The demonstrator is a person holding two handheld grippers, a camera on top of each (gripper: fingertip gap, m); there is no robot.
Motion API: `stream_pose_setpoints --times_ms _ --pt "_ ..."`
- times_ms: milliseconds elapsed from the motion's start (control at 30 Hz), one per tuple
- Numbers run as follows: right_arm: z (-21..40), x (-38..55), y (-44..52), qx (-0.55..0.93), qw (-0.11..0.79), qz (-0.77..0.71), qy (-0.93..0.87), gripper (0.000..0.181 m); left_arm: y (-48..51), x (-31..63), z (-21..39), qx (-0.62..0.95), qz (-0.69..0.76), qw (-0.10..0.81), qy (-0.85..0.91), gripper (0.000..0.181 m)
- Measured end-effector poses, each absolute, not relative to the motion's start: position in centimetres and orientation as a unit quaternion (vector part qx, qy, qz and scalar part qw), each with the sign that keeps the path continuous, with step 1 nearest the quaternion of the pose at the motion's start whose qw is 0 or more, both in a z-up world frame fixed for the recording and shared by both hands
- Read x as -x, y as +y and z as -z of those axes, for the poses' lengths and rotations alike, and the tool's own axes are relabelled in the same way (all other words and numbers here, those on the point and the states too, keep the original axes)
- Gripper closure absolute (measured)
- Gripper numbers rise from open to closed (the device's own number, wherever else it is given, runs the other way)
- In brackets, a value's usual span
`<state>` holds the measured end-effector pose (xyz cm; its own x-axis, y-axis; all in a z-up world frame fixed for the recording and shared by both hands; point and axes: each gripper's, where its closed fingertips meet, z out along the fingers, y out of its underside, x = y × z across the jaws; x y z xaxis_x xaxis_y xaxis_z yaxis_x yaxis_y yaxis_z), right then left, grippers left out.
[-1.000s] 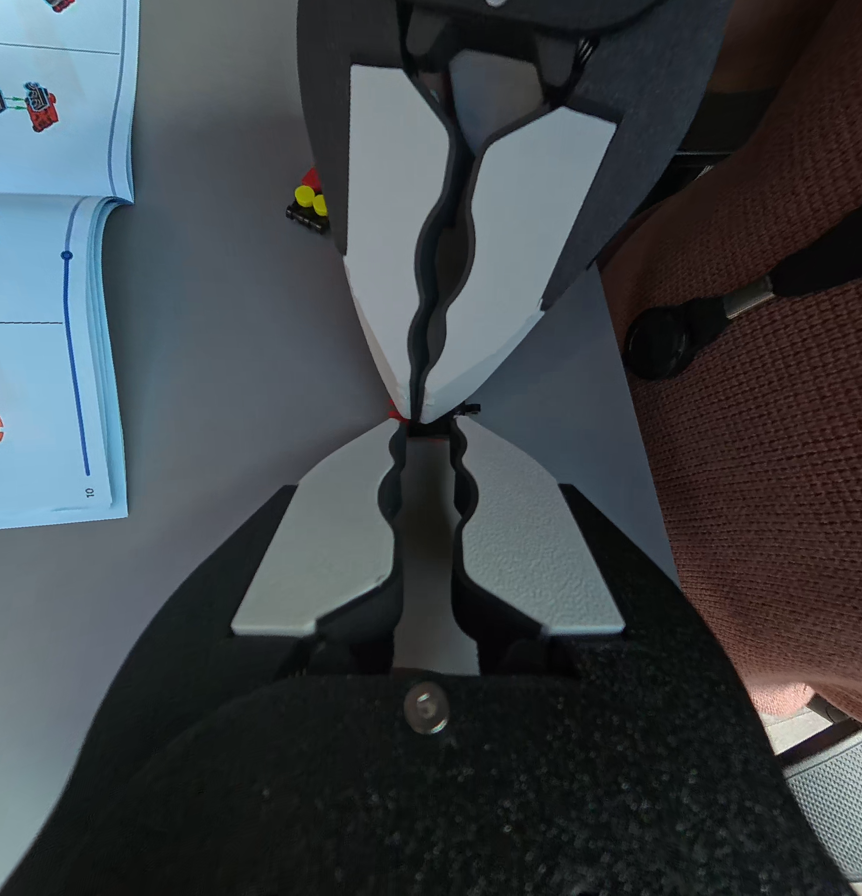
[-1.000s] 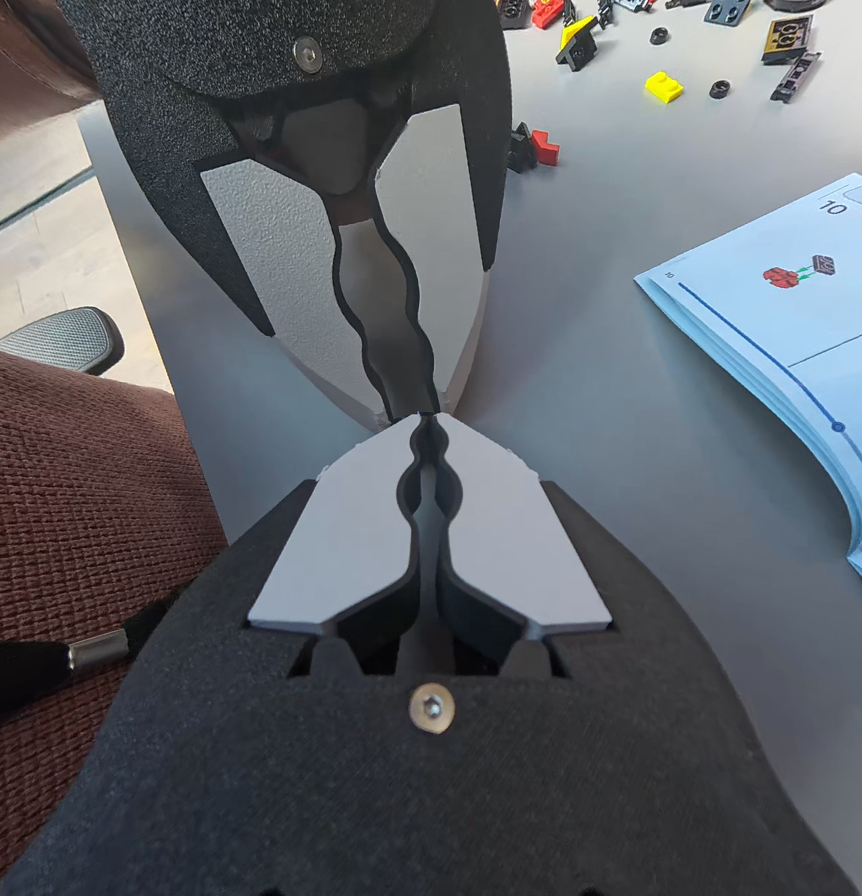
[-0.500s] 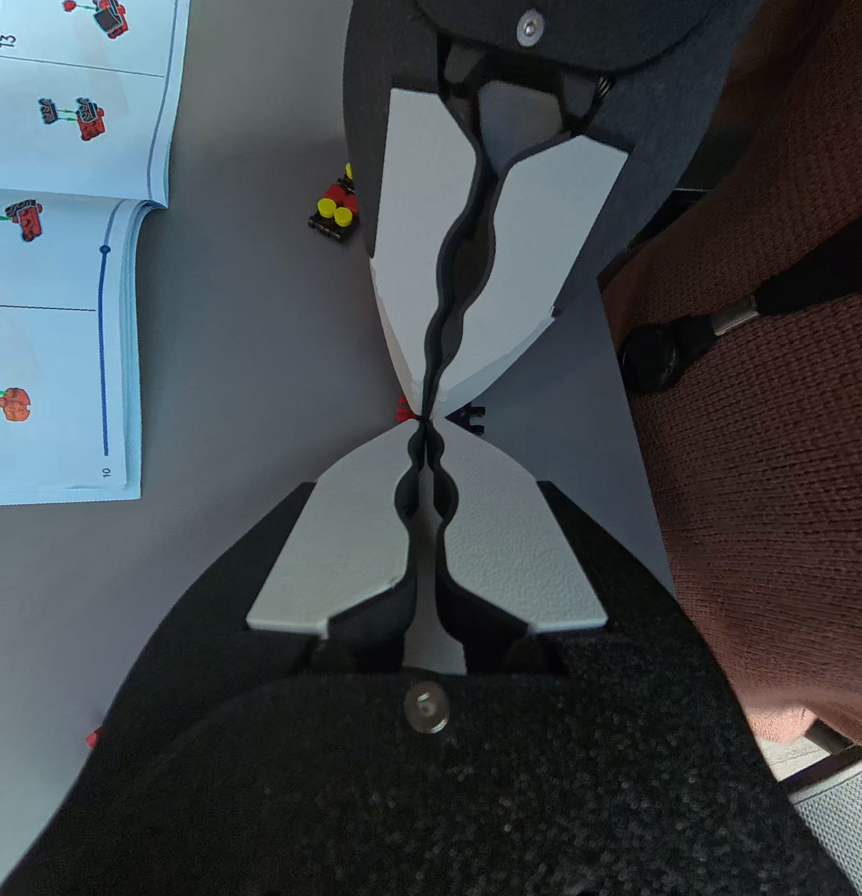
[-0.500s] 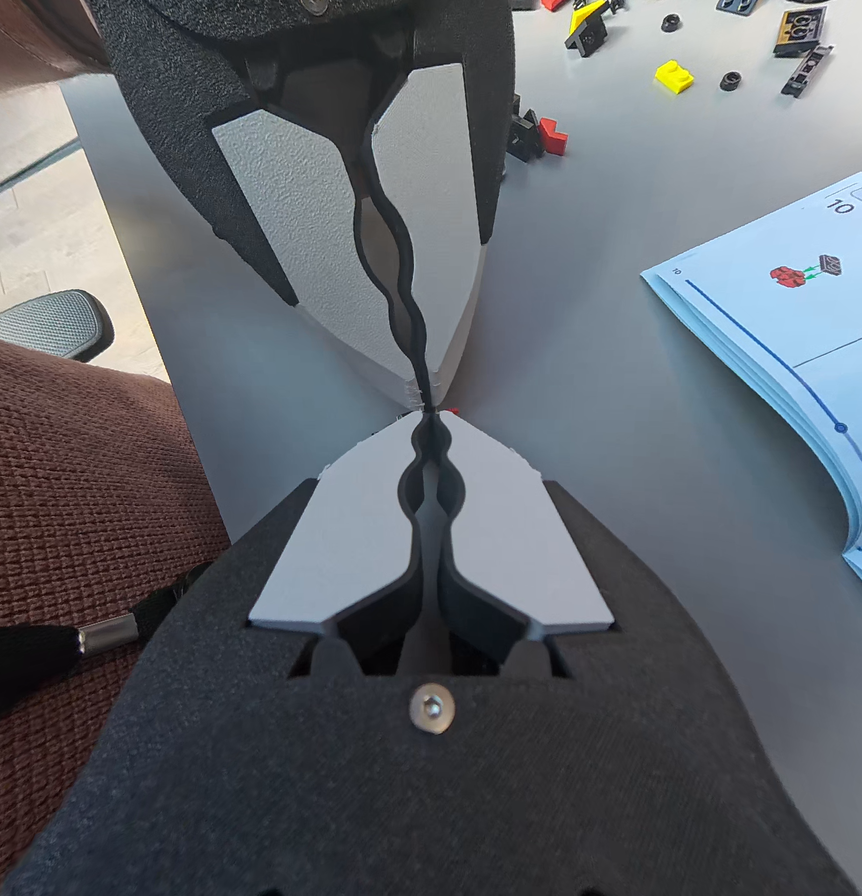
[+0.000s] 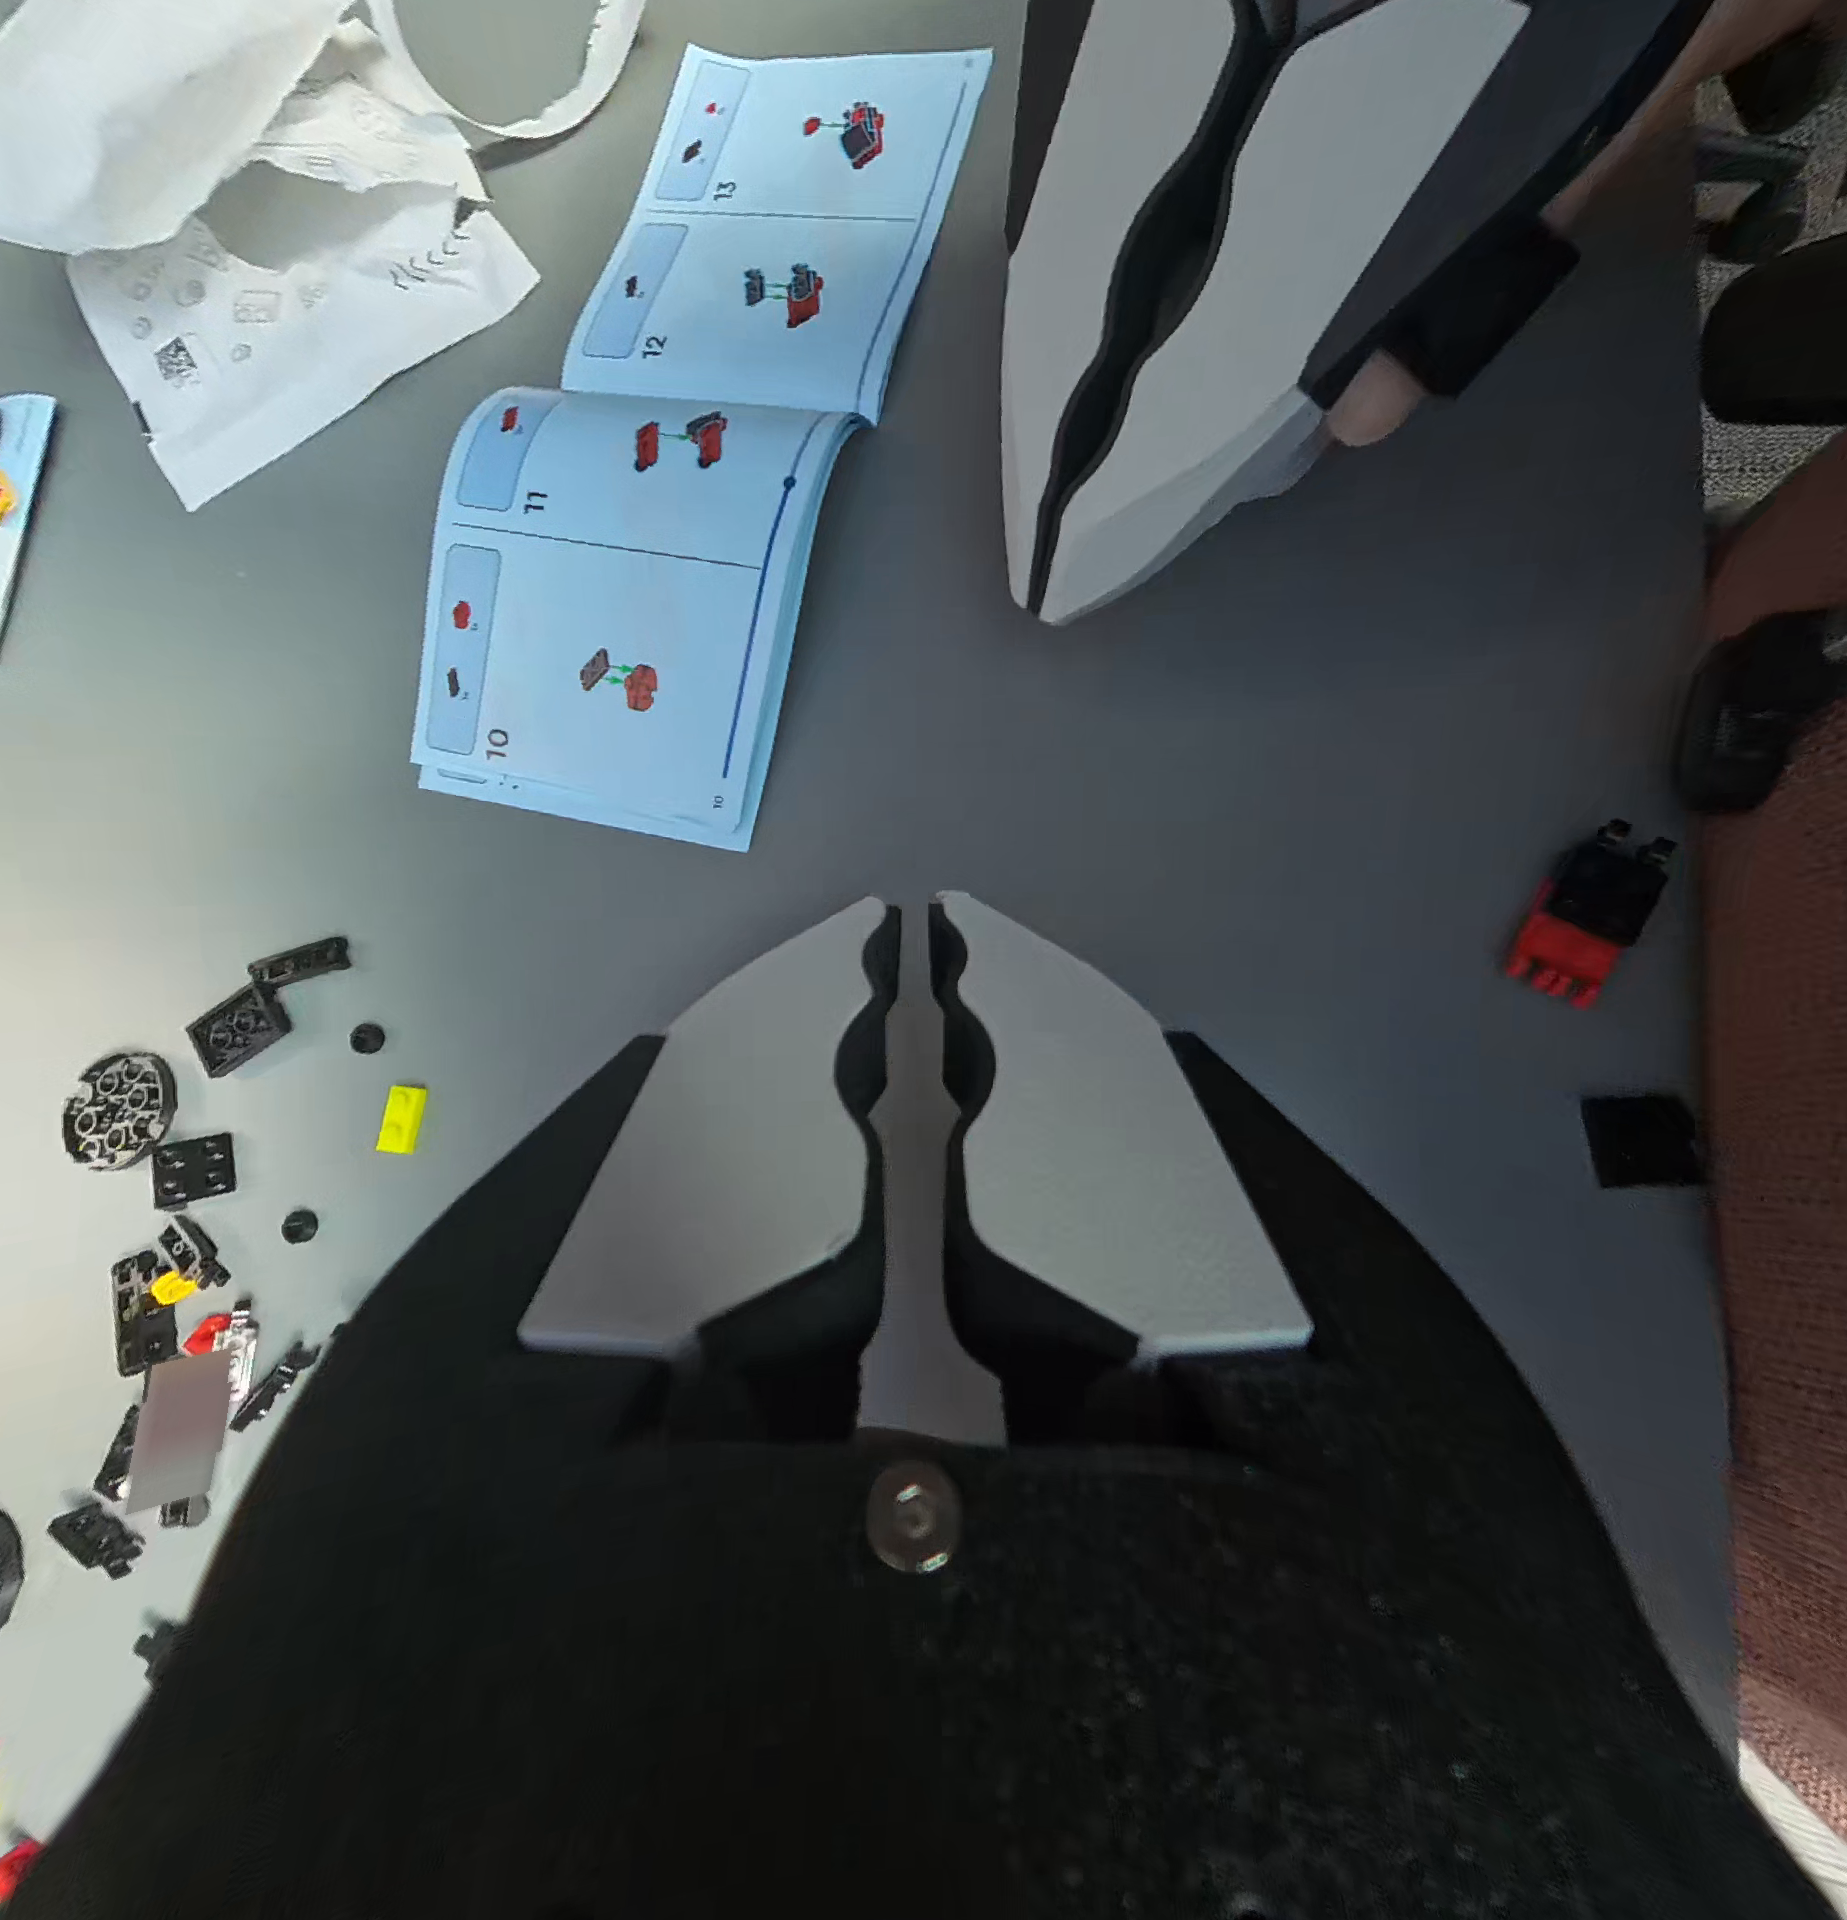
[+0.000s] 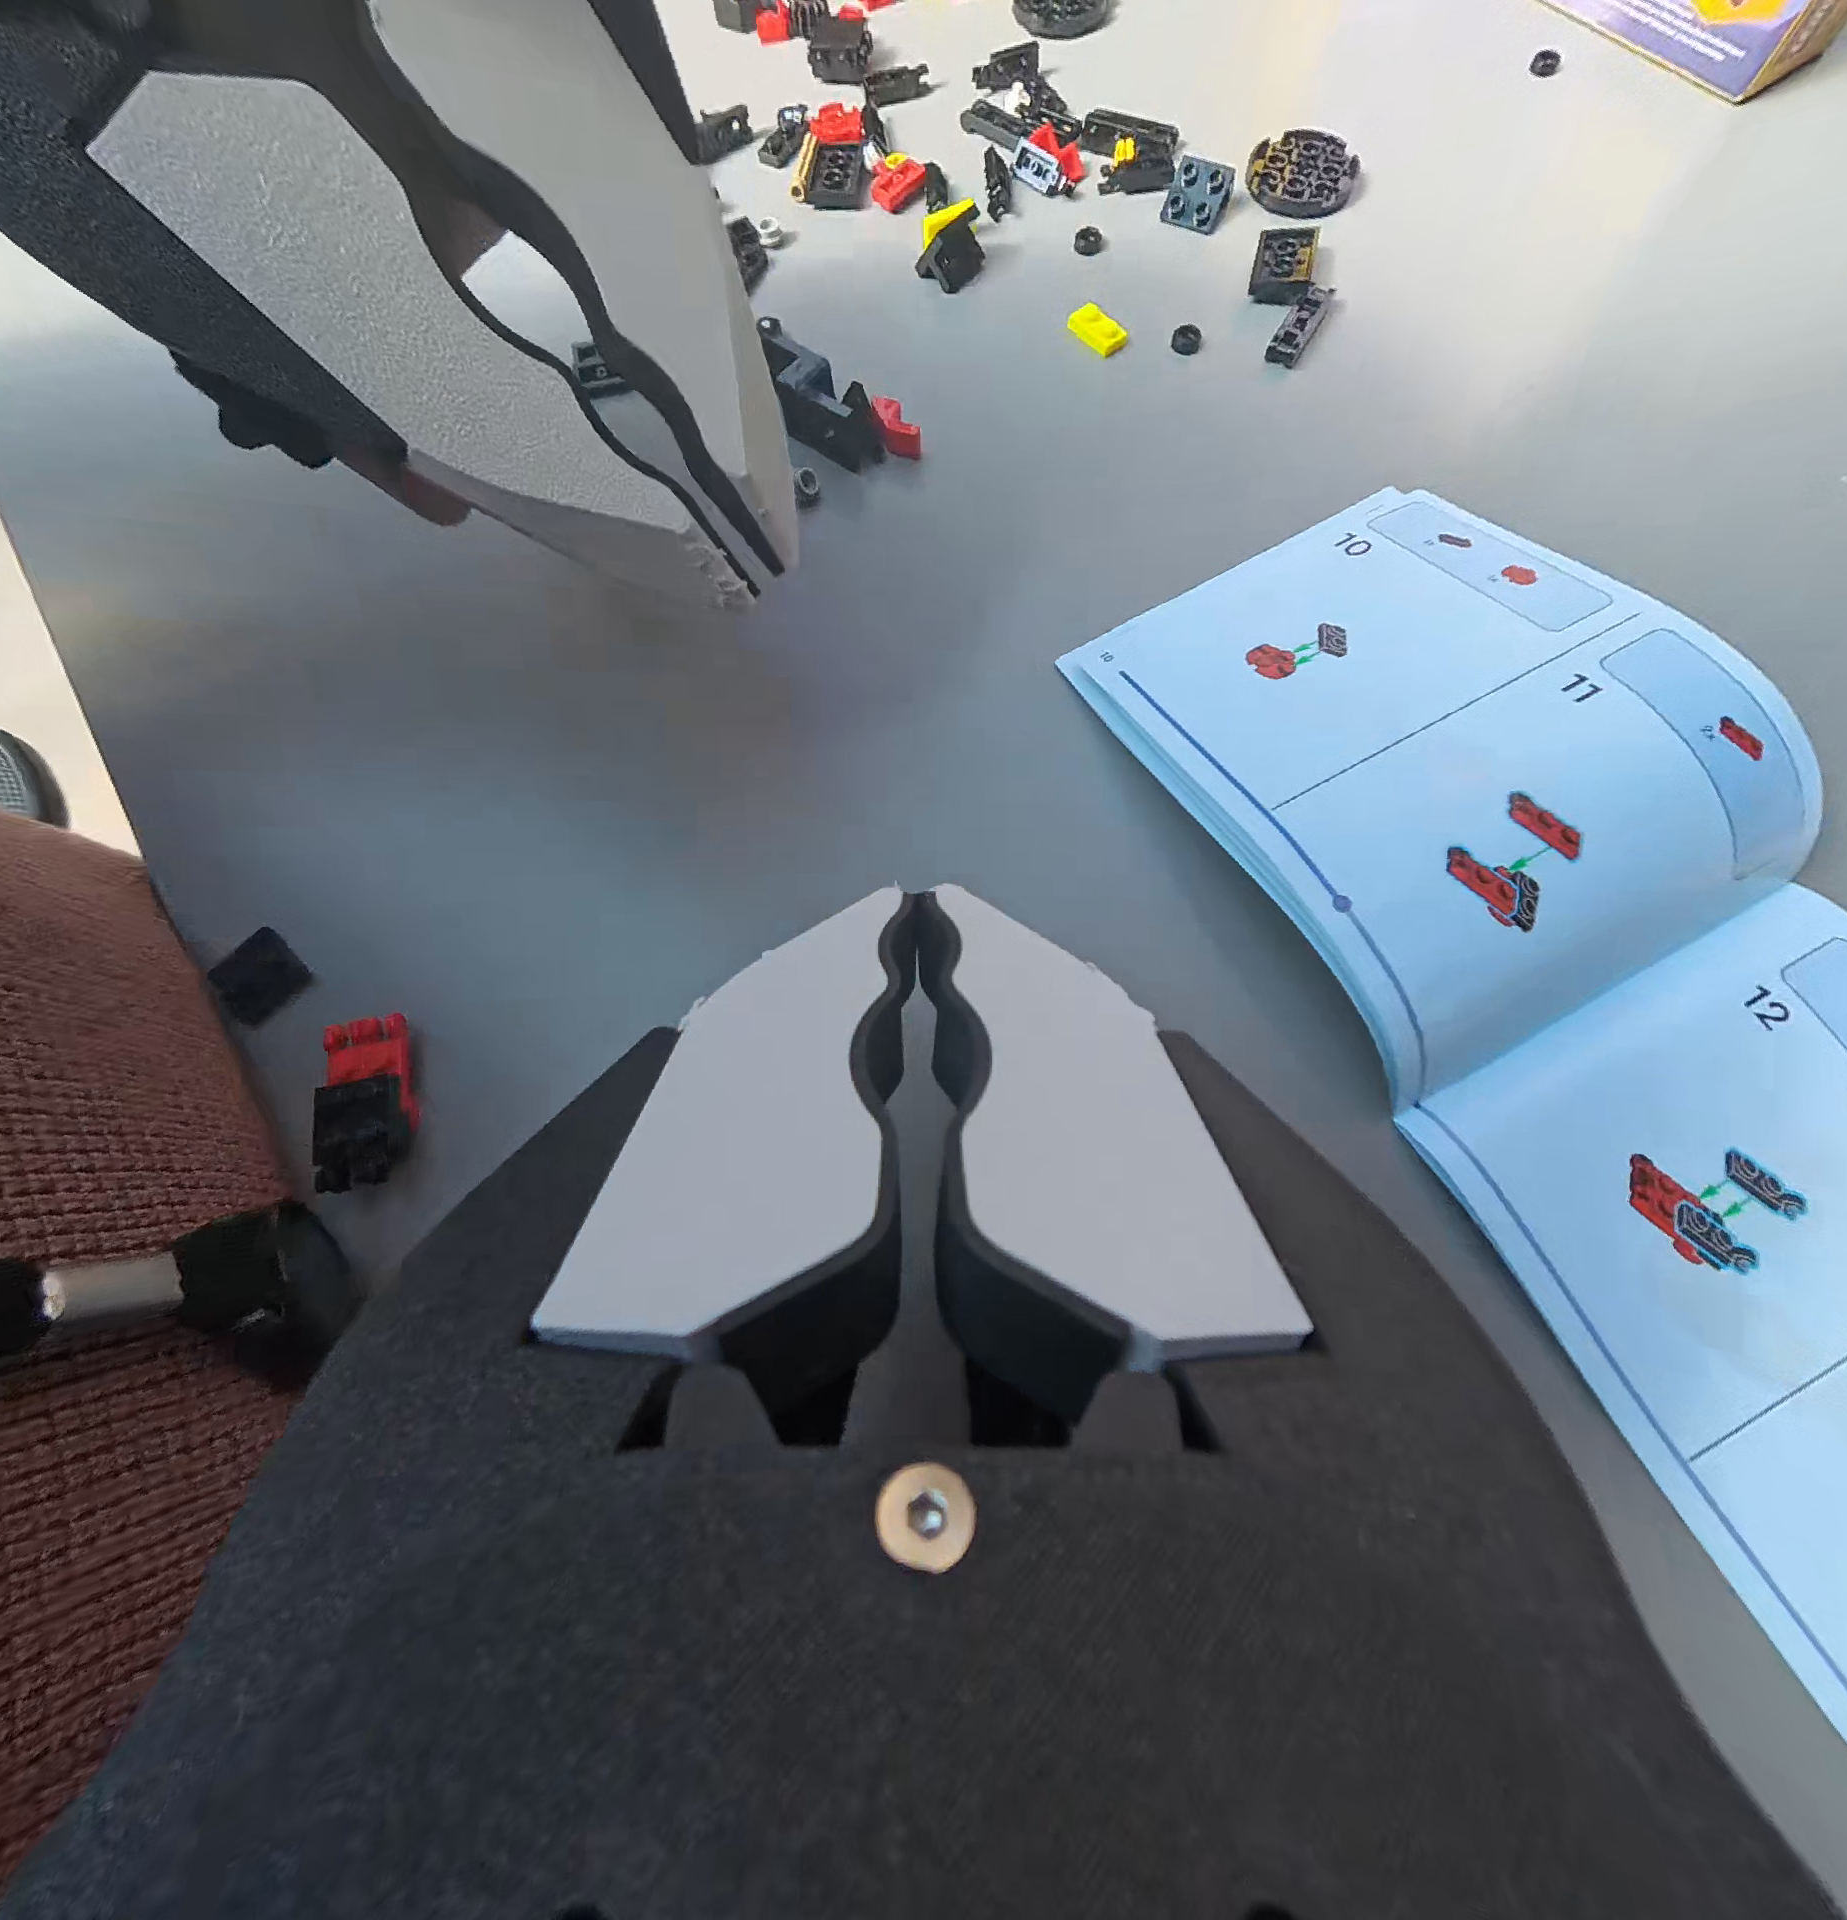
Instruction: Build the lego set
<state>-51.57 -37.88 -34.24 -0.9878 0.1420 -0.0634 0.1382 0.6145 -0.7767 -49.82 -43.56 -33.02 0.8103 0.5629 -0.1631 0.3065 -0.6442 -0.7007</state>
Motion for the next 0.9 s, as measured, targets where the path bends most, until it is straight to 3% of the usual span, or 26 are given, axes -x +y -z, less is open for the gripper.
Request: stream_pose_setpoints --times_ms 33,100,200,400,500,900 --pt "33.8 51.7 -37.9 0.080 -0.007 -0.444 -0.892 0.181 -44.1 49.7 32.7 0.879 -0.191 0.355 -0.256 0.176" --pt "32.2 52.6 -37.7 0.084 0.013 -0.474 -0.877 0.181 -44.7 49.3 31.6 0.859 -0.199 0.385 -0.271 0.176" --pt "30.1 50.6 -37.0 0.040 -0.052 -0.511 -0.857 0.181 -45.4 46.8 31.7 0.870 -0.175 0.384 -0.254 0.162" --pt "34.3 43.0 -35.0 -0.006 -0.148 -0.414 -0.898 0.164 -42.6 37.7 34.3 0.895 -0.018 0.397 -0.201 0.154" --pt "35.5 40.4 -35.2 -0.030 -0.122 -0.396 -0.909 0.165 -41.7 36.1 36.2 0.914 -0.007 0.362 -0.183 0.154" --pt "37.8 39.5 -36.9 -0.028 -0.028 -0.375 -0.926 0.165 -40.6 36.0 35.8 0.902 -0.044 0.391 -0.178 0.154"
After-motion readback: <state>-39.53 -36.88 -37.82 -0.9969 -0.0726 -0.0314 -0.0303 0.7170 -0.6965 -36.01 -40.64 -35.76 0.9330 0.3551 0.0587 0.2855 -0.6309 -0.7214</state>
